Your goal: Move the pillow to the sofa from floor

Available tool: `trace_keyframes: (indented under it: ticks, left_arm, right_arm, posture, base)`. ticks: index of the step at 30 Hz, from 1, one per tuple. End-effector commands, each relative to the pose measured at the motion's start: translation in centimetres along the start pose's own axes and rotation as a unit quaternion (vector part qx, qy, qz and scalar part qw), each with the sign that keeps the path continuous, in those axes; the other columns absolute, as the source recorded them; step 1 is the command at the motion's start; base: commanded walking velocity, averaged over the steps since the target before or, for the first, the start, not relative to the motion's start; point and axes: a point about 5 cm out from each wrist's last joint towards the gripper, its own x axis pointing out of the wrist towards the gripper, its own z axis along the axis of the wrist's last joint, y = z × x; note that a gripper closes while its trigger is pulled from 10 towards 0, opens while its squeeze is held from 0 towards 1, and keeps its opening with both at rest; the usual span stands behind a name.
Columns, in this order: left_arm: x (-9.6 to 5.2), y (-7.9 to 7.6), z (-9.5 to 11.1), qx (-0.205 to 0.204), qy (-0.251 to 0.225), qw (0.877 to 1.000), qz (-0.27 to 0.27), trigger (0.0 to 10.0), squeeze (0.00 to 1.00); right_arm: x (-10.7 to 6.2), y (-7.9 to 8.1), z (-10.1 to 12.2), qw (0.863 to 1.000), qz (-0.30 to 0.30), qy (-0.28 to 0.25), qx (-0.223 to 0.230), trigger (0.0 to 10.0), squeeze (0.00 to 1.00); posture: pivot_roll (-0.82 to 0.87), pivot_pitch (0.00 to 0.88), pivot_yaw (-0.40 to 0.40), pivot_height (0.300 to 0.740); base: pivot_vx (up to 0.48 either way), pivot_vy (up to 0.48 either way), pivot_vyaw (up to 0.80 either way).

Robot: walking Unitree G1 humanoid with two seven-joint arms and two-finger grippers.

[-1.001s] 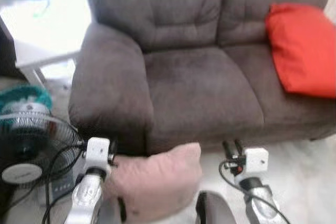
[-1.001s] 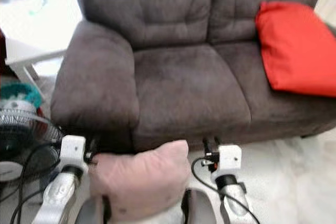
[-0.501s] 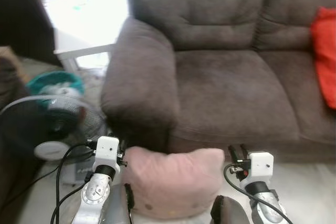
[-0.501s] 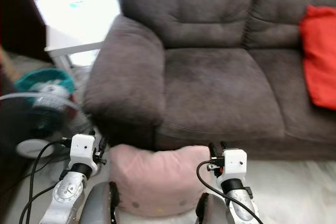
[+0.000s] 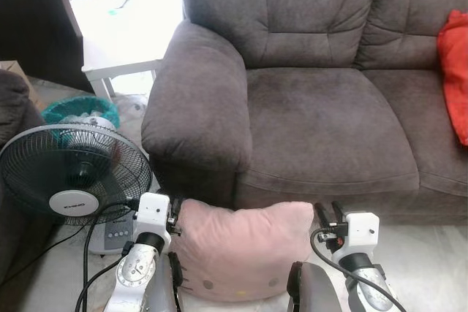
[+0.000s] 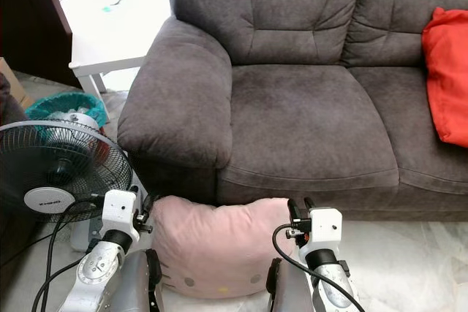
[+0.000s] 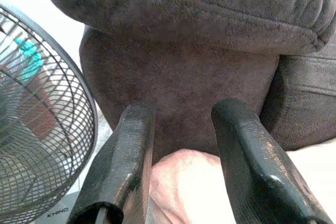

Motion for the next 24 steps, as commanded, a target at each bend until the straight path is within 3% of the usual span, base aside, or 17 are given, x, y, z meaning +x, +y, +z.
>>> trace_keyframes:
  ticks: [1,13,21,22,24]
  left_arm:
    - [0.1,0.0,-0.3,-0.011,0.012,1.0,-0.001,10.0,0.0]
    - [1.1,0.3,-1.6,-0.037,0.066,0.997,-0.018,10.0,0.0]
    - [2.1,2.2,-2.6,-0.061,0.117,0.991,0.025,10.0,0.0]
    - [2.2,2.5,-2.6,-0.073,0.121,0.989,0.035,10.0,1.0]
    - [2.6,3.2,-2.6,-0.098,0.129,0.985,0.05,10.0,1.0]
  right_arm:
    - [0.0,-0.2,-0.4,1.0,-0.007,0.014,0.005,10.0,0.0]
    - [0.1,-0.5,0.1,1.0,-0.009,0.0,0.005,10.0,0.0]
    - [0.4,-0.7,1.5,1.0,-0.004,-0.023,0.003,10.0,0.0]
    - [0.5,-0.7,1.7,1.0,-0.002,-0.027,0.001,10.0,0.0]
    - [0.7,-0.8,2.2,0.999,0.001,-0.035,-0.001,10.0,0.0]
  posture:
    - [0.04,0.059,-0.044,0.502]
    - [0.03,0.062,-0.047,0.477]
    - [0.02,0.071,-0.058,0.477]
    - [0.02,0.075,-0.062,0.477]
    - [0.01,0.081,-0.068,0.477]
  base:
    - [0.0,0.0,0.0]
    - [0.0,0.0,0.0]
    - [0.0,0.0,0.0]
    - [0.0,0.0,0.0]
    - [0.0,0.0,0.0]
